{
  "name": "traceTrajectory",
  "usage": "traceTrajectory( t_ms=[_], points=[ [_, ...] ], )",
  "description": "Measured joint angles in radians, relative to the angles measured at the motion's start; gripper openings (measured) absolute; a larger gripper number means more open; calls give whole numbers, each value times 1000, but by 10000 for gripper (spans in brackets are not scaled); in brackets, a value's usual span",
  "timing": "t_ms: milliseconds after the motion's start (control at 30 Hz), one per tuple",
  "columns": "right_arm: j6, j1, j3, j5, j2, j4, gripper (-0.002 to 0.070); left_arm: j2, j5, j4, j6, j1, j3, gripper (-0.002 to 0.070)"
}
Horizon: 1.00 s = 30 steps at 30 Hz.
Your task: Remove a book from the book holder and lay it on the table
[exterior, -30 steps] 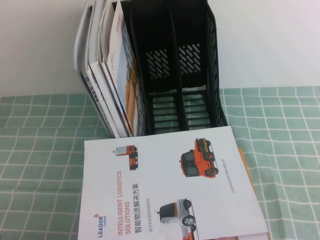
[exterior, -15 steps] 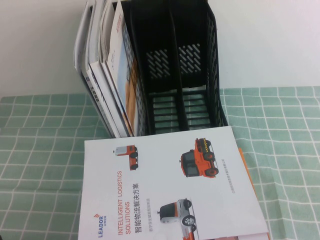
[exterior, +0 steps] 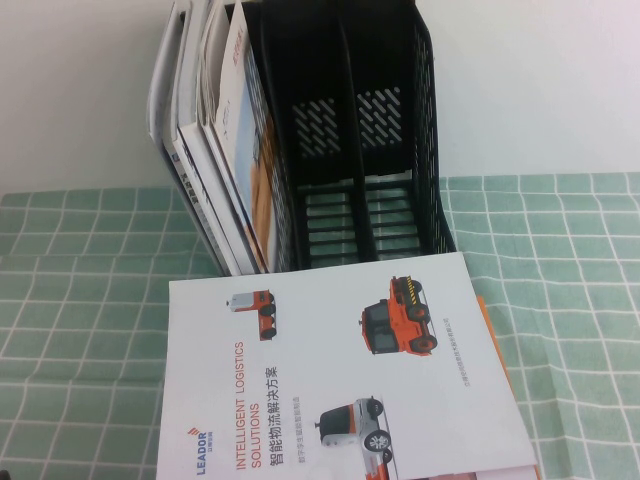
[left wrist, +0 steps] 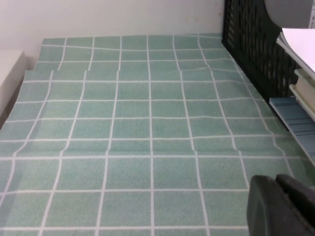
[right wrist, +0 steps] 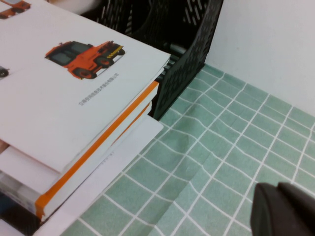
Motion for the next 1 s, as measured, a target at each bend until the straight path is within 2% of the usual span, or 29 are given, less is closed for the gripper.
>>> traceTrajectory(
  t_ms=[333,1000],
  points=[
    [0,0,0,0,0,0,-1,0,0,0,-33,0,0,-2],
    [0,0,0,0,0,0,-1,0,0,0,10,0,0,-2]
  ],
)
